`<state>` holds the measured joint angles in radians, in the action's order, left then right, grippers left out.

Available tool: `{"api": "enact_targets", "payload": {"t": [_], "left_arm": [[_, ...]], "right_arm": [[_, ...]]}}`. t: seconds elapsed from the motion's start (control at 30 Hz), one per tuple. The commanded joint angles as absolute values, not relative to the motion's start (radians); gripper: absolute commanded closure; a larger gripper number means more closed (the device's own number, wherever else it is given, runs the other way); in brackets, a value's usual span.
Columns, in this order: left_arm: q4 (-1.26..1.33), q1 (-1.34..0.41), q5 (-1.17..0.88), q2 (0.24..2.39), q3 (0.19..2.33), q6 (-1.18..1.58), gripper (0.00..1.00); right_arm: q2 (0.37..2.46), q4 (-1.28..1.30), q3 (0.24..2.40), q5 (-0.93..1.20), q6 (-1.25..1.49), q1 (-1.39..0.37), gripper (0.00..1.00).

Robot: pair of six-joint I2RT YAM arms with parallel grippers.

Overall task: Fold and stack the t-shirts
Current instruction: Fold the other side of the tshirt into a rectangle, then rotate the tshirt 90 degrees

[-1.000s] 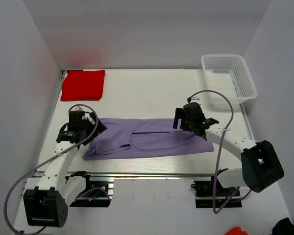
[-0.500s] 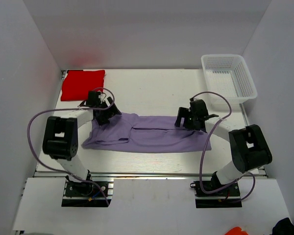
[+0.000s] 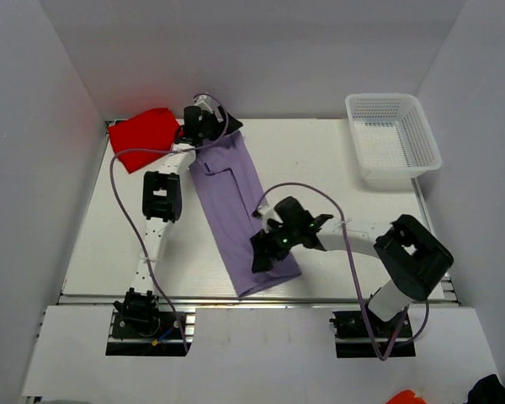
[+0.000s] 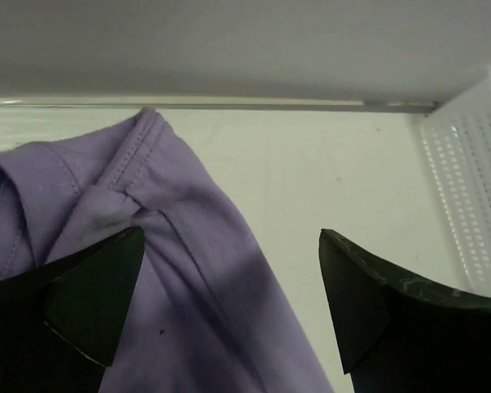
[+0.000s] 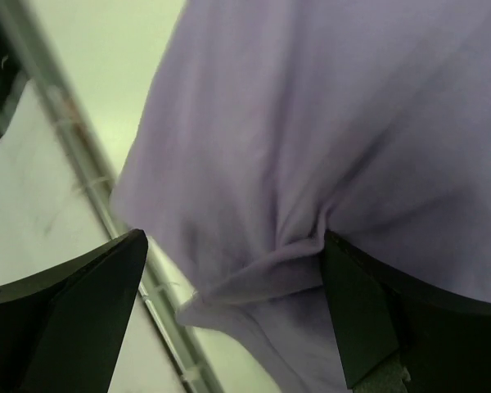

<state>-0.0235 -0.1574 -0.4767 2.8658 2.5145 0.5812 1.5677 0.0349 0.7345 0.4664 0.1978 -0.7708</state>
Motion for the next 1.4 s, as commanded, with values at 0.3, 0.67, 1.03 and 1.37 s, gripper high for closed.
{"api": "enact_targets", "payload": {"t": [0.3,0.67,1.03,1.37], "left_arm": [[0.363,-0.333,-0.481,2.882,2.431,0.517,0.00],[0.322,-0.385,-0.404,2.720,2.451,0.331,0.00],[-0.136,-0.367,-0.341,2.191,2.272,0.290,0.00],[-0.324,-0.387,-0.231,1.334,1.062,0.460,0.00]], "right_arm": [[1.592,0.203,0.914,0.647,-0.046,-0.985,0.10],[1.545,0.216,0.951,0.525,-0.026,-1.005,0.10],[1.263,0.140,0.804,0.253,0.152,-0.997,0.10],[1.226,0.298,0.724,0.139,0.360,-0.989,0.10]]}}
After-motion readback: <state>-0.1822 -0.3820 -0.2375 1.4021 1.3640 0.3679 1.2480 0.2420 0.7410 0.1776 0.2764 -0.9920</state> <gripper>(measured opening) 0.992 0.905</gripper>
